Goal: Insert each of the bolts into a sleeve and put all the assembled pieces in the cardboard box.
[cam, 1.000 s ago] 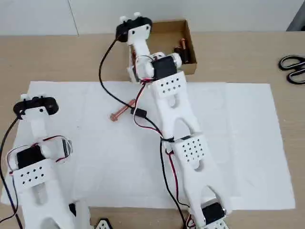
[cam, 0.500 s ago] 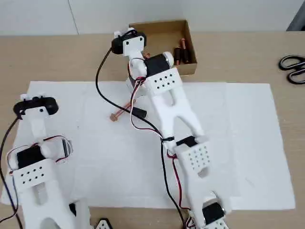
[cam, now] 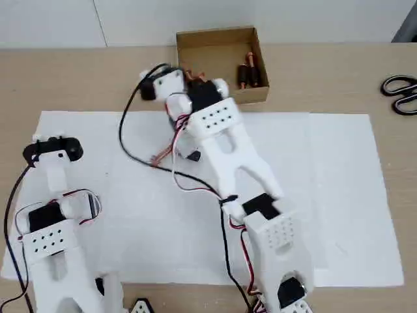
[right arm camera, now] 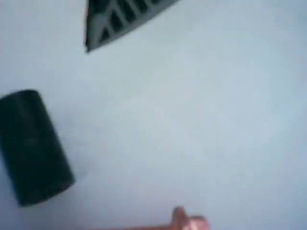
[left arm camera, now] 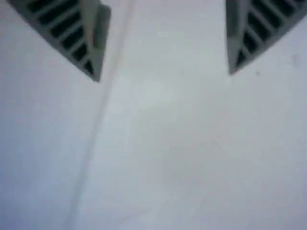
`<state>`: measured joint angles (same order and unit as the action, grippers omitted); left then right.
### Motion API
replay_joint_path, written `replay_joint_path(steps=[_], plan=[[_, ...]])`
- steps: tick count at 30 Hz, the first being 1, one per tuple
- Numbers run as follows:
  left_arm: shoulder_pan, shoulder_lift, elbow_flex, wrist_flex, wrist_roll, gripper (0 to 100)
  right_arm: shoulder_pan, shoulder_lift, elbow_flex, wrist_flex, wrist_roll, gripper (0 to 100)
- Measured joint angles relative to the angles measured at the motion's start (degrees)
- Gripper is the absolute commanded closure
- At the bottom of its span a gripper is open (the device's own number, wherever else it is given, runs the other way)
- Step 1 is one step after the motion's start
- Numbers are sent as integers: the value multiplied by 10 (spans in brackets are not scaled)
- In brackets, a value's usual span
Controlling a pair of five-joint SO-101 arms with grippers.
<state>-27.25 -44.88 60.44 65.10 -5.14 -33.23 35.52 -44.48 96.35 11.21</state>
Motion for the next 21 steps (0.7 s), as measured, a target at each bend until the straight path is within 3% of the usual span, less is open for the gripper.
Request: replay_joint_path(steps=[10,21], plan=[[0,0,0,0,0,836,-17,61,0,-55,64,852],[0,0,0,0,0,836,-14,114,0,-126,76,852]])
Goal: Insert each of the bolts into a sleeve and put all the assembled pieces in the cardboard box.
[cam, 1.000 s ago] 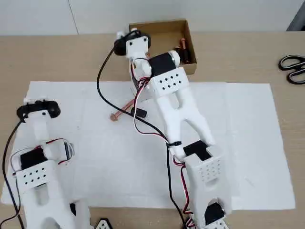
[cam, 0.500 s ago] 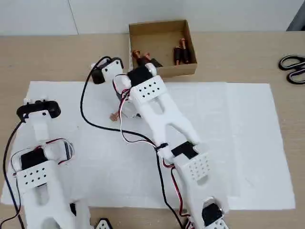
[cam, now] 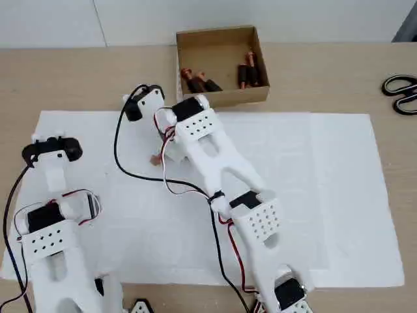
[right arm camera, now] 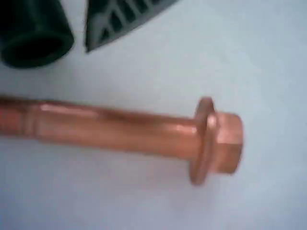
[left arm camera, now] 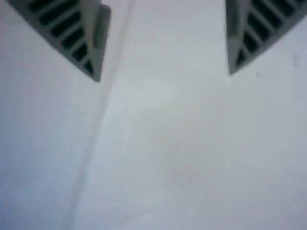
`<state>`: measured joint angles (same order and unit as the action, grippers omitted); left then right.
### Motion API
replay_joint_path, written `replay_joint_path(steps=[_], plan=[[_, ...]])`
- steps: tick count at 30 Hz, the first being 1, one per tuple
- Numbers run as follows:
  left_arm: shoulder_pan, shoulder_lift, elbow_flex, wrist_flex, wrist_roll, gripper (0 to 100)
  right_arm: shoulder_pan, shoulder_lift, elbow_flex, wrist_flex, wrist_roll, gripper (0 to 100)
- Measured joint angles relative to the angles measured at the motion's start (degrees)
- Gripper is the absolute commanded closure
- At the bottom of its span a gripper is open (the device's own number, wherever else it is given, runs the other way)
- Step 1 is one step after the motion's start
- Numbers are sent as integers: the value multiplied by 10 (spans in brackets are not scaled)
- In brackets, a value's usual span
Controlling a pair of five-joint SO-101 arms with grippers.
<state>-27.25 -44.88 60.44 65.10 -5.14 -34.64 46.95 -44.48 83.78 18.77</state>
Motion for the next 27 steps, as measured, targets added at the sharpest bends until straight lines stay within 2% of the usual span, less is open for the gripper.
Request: replay_joint_path(steps=[12,17,27], plan=[[0,0,0,0,0,836,23,13,0,26,0,854],[0,0,0,0,0,836,25,13,1,33,0,965],[0,0,0,0,0,836,31,40,-6,33,0,960]])
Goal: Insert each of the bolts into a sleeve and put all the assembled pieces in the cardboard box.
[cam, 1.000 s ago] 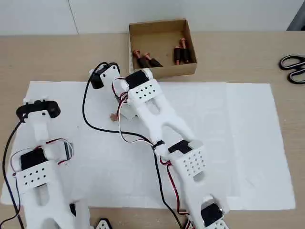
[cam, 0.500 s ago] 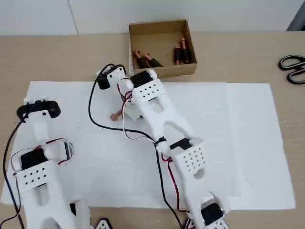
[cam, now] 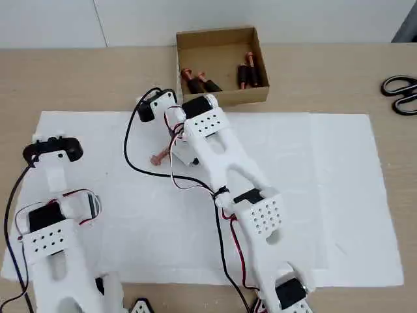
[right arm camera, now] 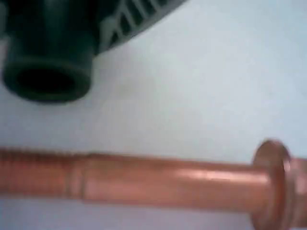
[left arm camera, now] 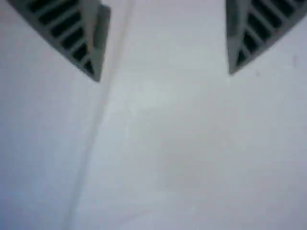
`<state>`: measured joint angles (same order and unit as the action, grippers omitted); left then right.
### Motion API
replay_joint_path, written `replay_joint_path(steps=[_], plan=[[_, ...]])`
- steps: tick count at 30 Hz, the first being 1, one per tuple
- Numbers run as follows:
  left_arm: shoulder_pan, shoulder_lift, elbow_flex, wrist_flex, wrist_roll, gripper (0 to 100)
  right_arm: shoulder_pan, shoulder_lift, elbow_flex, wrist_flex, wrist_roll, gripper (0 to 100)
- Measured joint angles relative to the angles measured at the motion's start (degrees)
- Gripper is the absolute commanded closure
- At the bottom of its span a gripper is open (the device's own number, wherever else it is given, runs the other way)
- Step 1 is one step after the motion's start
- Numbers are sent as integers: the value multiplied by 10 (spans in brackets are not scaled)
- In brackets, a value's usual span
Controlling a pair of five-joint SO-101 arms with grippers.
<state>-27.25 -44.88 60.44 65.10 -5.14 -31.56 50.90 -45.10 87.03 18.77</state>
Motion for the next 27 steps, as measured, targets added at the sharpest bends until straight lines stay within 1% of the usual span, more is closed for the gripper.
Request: replay_joint_path(steps=[4,10,12,16,19,23,27], plan=[[0,0,0,0,0,836,0,-24,7,0,-6,960],[0,0,0,0,0,836,11,-116,10,10,-120,961],[0,0,0,0,0,836,22,-155,10,31,-157,961],[0,0,0,0,0,836,54,-204,13,85,-204,969],[0,0,0,0,0,836,86,-225,40,91,-239,969],[0,0,0,0,0,836,112,-230,122,91,-263,969],[0,0,0,0,0,836,122,-230,183,91,-264,969]])
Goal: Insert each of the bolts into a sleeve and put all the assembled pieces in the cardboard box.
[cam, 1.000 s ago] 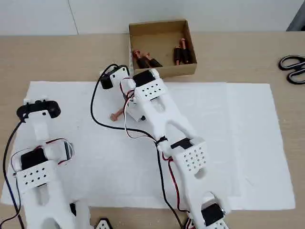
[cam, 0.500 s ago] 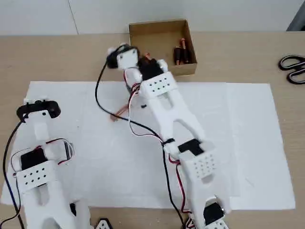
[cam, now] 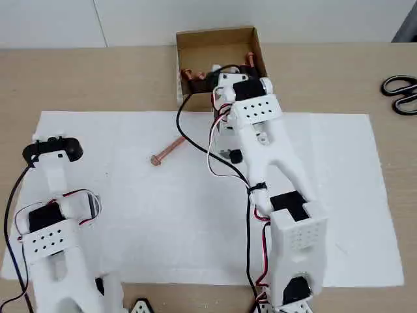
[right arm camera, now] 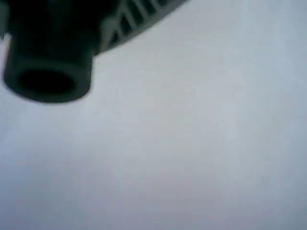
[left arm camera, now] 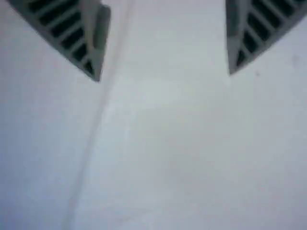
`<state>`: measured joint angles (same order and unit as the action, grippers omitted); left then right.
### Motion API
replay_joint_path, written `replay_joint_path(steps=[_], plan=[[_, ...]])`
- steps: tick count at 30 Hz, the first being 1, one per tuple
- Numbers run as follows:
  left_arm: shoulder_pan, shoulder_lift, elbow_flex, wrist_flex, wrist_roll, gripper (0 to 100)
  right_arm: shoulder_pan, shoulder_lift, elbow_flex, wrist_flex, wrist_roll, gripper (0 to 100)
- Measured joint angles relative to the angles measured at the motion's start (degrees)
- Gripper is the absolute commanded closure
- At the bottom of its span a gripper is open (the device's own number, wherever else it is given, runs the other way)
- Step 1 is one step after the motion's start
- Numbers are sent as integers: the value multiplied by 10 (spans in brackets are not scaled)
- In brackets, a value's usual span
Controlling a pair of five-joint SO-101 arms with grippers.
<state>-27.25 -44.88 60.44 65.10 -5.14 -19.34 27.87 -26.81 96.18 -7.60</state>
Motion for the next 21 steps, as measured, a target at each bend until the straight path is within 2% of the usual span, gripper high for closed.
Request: replay_joint_path(steps=[6,15,18,21], plan=[[0,0,0,0,0,836,-2,-29,27,-1,0,969],[0,0,0,0,0,836,2,-215,106,-6,0,969],[0,0,0,0,0,836,22,-222,168,-47,0,969],[0,0,0,0,0,836,55,-222,241,-135,0,969]])
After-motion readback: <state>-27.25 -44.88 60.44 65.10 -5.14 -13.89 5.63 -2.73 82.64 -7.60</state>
